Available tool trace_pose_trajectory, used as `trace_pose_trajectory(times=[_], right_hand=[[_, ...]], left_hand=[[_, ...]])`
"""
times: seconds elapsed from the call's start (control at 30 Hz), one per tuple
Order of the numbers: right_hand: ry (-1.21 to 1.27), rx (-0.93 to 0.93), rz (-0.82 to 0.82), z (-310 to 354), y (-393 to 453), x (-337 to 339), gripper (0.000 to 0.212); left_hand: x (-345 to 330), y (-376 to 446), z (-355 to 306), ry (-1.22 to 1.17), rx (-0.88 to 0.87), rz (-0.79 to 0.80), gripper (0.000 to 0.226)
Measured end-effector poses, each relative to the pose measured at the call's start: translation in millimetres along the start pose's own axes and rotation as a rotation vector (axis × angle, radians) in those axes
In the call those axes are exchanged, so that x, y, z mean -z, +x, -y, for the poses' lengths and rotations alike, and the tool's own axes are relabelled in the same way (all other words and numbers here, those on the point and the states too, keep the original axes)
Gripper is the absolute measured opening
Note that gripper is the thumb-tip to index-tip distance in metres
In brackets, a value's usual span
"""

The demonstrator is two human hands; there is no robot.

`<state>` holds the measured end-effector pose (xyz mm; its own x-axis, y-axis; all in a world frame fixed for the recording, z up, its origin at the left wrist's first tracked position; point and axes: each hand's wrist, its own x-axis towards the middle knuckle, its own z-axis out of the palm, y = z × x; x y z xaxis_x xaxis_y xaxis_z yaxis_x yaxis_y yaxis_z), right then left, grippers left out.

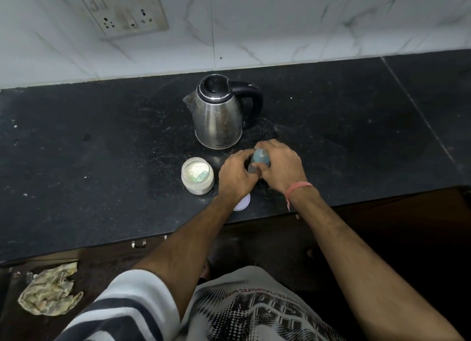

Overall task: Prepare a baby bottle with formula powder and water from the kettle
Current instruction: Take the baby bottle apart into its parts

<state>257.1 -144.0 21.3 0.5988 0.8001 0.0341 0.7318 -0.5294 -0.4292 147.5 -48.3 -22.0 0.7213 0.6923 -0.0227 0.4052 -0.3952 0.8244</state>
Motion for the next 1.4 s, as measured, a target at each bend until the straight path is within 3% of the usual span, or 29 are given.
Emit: trace_pose_trajectory(times=[0.33, 0.67, 0.87, 1.13, 1.23, 1.3, 1.4], right_hand=[[0.088, 0.177, 0.235, -13.8, 16.7, 35.3, 0.053], [0.273, -0.174, -0.053, -31.1, -7.5, 35.8, 0.047], [0.133, -0.382, 0.147, -48.9, -40.0, -0.8, 0.05], [0.019, -0.311, 0.219, -67.3, -60.1, -28.9, 0.05], [0.018, -0.299, 0.235, -67.8, -58.4, -27.5, 0.061], [0.068, -0.274, 0.157, -64.4, -55.2, -23.0, 0.066], [0.204, -0.181, -0.054, -50.1, -46.5, -13.8, 0.055]], left_hand=[[-2.6, 13.9, 20.0, 0.015, -0.013, 0.073, 0.067], [-2.9, 18.3, 25.7, -0.006, -0.022, 0.101, 0.056], [-2.2, 16.5, 19.6, 0.033, -0.031, 0.089, 0.057], [-10.6, 16.1, 27.2, 0.199, -0.133, 0.021, 0.063], [-13.6, 14.5, 33.4, 0.233, -0.156, 0.015, 0.065], [-16.6, 12.3, 39.4, 0.249, -0.168, 0.025, 0.067], [-22.2, 9.4, 46.6, 0.239, -0.188, 0.005, 0.066]])
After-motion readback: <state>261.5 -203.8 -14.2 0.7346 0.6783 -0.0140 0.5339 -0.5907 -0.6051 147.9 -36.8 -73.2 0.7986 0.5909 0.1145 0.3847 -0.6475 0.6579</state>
